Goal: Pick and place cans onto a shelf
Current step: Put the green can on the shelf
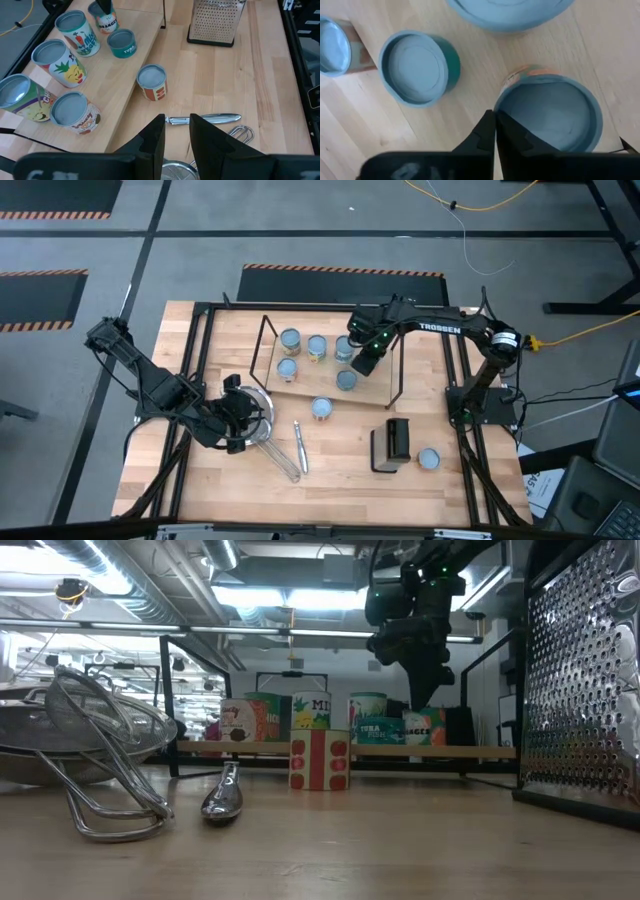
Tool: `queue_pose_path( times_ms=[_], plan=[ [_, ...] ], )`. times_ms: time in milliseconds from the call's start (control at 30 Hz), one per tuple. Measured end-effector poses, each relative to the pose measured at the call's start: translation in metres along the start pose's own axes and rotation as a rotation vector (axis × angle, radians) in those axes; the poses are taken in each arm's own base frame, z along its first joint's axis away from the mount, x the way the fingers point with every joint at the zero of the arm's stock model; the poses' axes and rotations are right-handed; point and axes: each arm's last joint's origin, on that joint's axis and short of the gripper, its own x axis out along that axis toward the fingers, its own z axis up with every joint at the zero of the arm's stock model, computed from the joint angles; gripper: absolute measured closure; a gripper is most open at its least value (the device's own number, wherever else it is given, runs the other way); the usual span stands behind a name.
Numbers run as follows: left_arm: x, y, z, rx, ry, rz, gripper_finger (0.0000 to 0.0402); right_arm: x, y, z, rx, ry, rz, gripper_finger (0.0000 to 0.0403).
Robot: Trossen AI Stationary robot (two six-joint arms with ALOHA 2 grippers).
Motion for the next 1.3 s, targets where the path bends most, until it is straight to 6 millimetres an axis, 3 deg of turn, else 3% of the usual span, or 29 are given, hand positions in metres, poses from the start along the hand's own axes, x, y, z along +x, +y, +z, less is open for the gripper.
queue_pose_path(
  times_ms=[667,867,1300],
  plan=[
    [0.0000,0.0000,0.0000,-0.001,0.000,0.000,0.0320,-0.0015,-0.0039,-0.0075,-0.393,0.081,-0.004,0.0391],
    [0.0000,0.0000,0.0000,-0.001,0.000,0.000,0.0320,-0.0020,-0.0070,-0.0068,-0.404,0.079,-0.102,0.0380],
    [0.0000,0.0000,0.0000,-0.002,0.000,0.000,0.0320,-0.0018,-0.0071,-0.0065,-0.404,0.077,-0.106,0.0375]
  ],
)
